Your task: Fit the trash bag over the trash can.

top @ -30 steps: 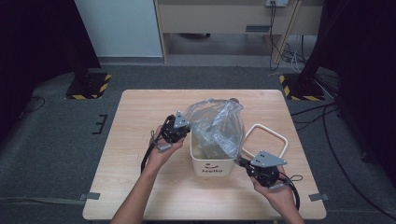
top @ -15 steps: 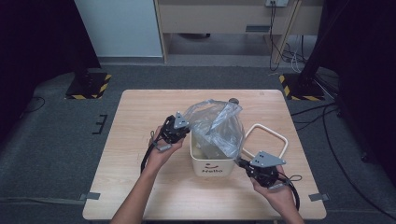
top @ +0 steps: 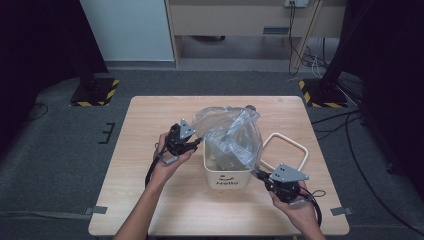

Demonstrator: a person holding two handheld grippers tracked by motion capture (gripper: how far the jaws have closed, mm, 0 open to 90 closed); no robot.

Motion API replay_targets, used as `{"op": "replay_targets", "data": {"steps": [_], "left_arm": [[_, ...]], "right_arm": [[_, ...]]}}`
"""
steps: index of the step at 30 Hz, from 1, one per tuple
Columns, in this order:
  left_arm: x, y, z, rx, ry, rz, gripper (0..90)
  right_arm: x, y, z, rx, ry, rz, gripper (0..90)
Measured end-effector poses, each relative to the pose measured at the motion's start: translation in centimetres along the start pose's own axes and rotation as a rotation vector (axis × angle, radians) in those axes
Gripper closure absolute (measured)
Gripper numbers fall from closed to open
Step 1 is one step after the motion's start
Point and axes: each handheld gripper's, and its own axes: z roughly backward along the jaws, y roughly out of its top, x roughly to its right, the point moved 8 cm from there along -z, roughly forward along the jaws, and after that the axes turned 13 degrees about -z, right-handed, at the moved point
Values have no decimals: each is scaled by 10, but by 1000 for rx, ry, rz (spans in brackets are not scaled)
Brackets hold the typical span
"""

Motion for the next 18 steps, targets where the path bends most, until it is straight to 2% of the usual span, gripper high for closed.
{"op": "replay_targets", "data": {"steps": [3, 5, 9, 11, 13, 18], "left_arm": [[-3, -2, 9, 19, 4, 23, 450], [-4, -1, 16, 49, 11, 19, 446], [-1, -1, 31, 68, 11, 21, 422], [0, 0, 37, 90, 6, 31, 416], [2, 6, 44, 127, -2, 23, 415], [13, 23, 57, 180, -26, -7, 401]], "right_arm": [[1, 0, 0, 1, -7, 4, 886], [1, 1, 0, 7, -9, 5, 878], [-1, 2, 2, 19, -15, 17, 848], [-1, 2, 2, 17, -21, 21, 808], [0, 3, 3, 19, -28, 28, 762], [1, 5, 10, 42, -38, 19, 600]]}}
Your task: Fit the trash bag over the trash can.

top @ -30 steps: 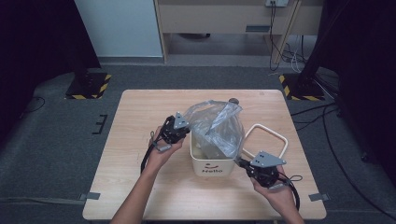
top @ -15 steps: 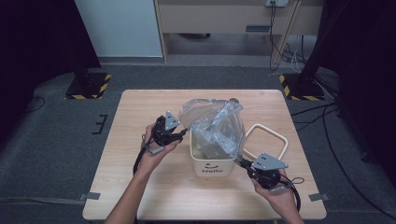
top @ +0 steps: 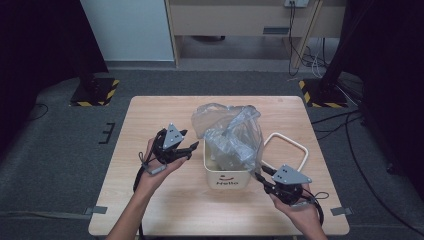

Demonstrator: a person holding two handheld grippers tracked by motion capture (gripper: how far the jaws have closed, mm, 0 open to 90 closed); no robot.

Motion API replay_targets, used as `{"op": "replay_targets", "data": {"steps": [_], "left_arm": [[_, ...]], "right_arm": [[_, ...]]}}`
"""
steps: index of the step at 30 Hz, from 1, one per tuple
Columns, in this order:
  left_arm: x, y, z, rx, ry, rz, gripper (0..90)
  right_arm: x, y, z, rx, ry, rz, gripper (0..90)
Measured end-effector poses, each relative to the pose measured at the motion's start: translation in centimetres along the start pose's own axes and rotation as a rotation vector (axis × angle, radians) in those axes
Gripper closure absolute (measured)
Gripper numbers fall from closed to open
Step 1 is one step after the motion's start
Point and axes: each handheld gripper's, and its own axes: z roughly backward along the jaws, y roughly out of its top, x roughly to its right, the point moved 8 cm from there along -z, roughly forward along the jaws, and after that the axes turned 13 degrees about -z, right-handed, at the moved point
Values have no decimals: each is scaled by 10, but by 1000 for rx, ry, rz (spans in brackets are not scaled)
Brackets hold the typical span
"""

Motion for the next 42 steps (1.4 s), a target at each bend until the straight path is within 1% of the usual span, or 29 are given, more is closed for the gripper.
{"op": "replay_targets", "data": {"steps": [3, 7, 9, 10, 13, 19, 25, 28, 31, 33, 34, 35, 37, 38, 42], "left_arm": [[5, 12, 2, 23, -18, -4, 397], [13, 25, 0, 46, -46, -10, 388], [17, 33, -2, 53, -56, -22, 380], [19, 36, -3, 57, -65, -23, 376], [25, 45, -7, 64, -79, -30, 357], [38, 63, -16, 81, -111, -42, 337], [46, 76, -28, 84, -143, -29, 317], [50, 81, -33, 84, -154, -36, 314], [51, 80, -40, 67, -161, -29, 316], [52, 78, -43, 54, -168, -25, 329], [53, 76, -45, 33, -173, -16, 338], [53, 75, -46, 24, -173, -17, 345], [54, 74, -48, 14, -181, -29, 401], [54, 74, -48, 8, -178, -34, 429], [58, 70, -50, -38, -163, -93, 672]], "right_arm": [[0, 1, 5, 22, 6, 5, 511], [1, 2, 10, 33, 8, 1, 422], [2, 2, 13, 38, 9, -4, 376], [2, 2, 16, 40, 2, -5, 357], [3, 1, 20, 33, 9, -4, 330], [3, 0, 27, 45, 15, -5, 316], [4, 1, 30, 44, 12, -9, 321], [4, 2, 29, 46, 14, -7, 328], [4, 3, 28, 45, 15, -7, 336], [3, 4, 28, 47, 17, -4, 342], [3, 4, 28, 49, 17, -4, 344], [3, 4, 28, 48, 17, -2, 345], [4, 4, 29, 44, 15, -1, 346], [5, 4, 29, 47, 14, -3, 346], [5, 3, 30, 47, 13, -5, 345]]}}
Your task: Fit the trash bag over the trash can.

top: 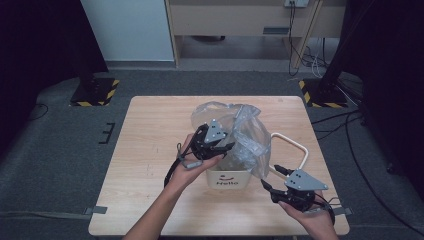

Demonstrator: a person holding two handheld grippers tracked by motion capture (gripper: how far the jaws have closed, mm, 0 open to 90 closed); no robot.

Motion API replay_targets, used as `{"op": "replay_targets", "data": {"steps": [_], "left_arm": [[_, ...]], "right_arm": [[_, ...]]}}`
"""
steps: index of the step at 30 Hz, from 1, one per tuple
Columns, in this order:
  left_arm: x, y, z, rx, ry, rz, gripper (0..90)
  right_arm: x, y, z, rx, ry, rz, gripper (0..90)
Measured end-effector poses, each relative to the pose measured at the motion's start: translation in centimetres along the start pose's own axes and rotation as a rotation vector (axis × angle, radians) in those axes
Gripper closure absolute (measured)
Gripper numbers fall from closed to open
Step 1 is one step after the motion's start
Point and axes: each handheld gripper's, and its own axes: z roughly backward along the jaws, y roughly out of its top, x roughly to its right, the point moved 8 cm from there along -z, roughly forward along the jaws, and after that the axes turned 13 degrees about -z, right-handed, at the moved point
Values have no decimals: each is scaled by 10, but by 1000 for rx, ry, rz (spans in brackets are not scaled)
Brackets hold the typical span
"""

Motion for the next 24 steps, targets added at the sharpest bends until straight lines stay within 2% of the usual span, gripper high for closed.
{"op": "replay_targets", "data": {"steps": [1, 3, 6, 13, 15, 16, 18, 24], "left_arm": [[1, -1, -1, -14, 6, -9, 728], [2, -2, -1, -11, 14, -11, 815], [2, -6, 0, -18, 19, -5, 877], [-1, -12, 0, -22, 23, 15, 900], [-4, -12, -1, -10, 30, -11, 900], [-1, -14, -1, -17, 23, 22, 900], [2, -17, 1, -24, 10, 37, 900], [6, -22, 3, -24, 0, 22, 900]], "right_arm": [[0, 0, 0, 0, 0, 0, 345], [0, 0, 3, 4, -2, -2, 344], [3, 0, 8, 11, -7, -2, 342], [13, -6, 21, 7, -29, -9, 343], [18, -9, 24, 6, -39, -14, 351], [20, -10, 24, 5, -44, -15, 360], [26, -12, 24, 1, -55, -23, 385], [44, -5, 12, 11, -76, -59, 477]]}}
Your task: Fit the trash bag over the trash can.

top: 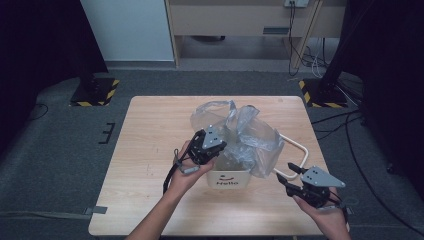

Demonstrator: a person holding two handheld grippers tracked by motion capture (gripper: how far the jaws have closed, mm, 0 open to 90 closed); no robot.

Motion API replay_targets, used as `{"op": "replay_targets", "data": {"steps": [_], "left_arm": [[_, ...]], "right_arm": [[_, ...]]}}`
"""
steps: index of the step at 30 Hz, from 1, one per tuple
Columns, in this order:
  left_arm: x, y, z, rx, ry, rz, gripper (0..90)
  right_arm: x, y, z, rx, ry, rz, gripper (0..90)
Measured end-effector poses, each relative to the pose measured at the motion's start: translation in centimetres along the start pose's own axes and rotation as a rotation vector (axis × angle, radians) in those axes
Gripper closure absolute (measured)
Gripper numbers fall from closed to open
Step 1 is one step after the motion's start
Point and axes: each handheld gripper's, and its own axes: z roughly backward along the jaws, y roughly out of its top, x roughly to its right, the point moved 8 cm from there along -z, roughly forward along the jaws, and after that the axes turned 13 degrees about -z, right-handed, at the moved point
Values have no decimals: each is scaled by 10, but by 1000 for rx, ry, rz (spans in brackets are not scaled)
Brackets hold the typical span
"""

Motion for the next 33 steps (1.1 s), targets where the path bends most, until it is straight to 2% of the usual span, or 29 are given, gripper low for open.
{"op": "replay_targets", "data": {"steps": [5, 7, 12, 19, 26, 33], "left_arm": [[2, -5, 2, 2, -6, -5, 900], [4, -6, 3, 5, -9, -9, 900], [9, -10, 6, 2, -18, -28, 900], [10, -14, 8, 8, -18, -24, 900], [10, -13, 10, 19, -15, -29, 900], [12, -13, 13, 27, -15, -35, 900]], "right_arm": [[12, 20, -19, 11, -16, -25, 536], [15, 29, -24, 24, -14, -48, 556], [18, 53, -35, 50, -7, -69, 587], [12, 79, -45, 79, 18, -81, 599], [6, 100, -50, 104, 33, -95, 573], [-1, 114, -52, 131, 47, -116, 557]]}}
